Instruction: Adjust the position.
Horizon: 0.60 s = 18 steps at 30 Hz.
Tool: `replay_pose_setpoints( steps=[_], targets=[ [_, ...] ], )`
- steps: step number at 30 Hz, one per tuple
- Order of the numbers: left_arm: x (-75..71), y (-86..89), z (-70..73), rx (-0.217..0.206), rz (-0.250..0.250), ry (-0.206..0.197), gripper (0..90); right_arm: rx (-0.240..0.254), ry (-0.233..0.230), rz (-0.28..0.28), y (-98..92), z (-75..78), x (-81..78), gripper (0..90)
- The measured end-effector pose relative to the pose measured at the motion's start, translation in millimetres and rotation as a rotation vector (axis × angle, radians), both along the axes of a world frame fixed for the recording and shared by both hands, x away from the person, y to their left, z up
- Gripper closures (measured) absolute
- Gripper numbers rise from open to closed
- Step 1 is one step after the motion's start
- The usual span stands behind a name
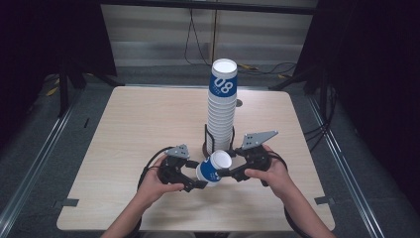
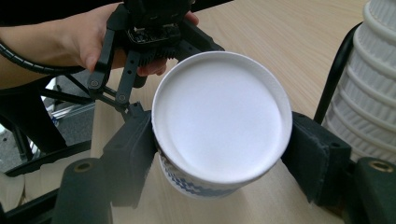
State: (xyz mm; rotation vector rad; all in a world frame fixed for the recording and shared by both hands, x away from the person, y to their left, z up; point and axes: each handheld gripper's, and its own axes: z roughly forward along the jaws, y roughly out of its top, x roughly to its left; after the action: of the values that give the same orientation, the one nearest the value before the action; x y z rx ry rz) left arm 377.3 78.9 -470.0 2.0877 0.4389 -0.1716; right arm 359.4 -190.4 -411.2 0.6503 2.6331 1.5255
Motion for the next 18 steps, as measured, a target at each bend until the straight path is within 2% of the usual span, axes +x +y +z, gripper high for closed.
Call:
replay_pose_setpoints(
  steps=[4, 8, 14, 18],
  targets=[
    [0.5, -0.3, 1.6, 0.004, 0.012, 0.002, 15.5, -0.006, -0.003, -0.01, 0.5, 1.5, 1.3, 28.5],
    [-0.1, -1.5, 1.6, -0.001, -0.002, 0.001, 15.6, -0.006, -0.005, -0.014, 1.9, 3.4, 3.4, 28.5],
    [-0.3, -3.9, 2.5, -0.012, 0.0, -0.007, 15.6, -0.01, 0.0, 0.003, 6.8, 4.4, 4.1, 28.5],
    [-0.2, -5.7, 2.9, 0.0, -0.004, -0.011, 15.0, -0.009, 0.004, 0.01, 9.7, 4.7, 3.9, 28.5]
  ],
)
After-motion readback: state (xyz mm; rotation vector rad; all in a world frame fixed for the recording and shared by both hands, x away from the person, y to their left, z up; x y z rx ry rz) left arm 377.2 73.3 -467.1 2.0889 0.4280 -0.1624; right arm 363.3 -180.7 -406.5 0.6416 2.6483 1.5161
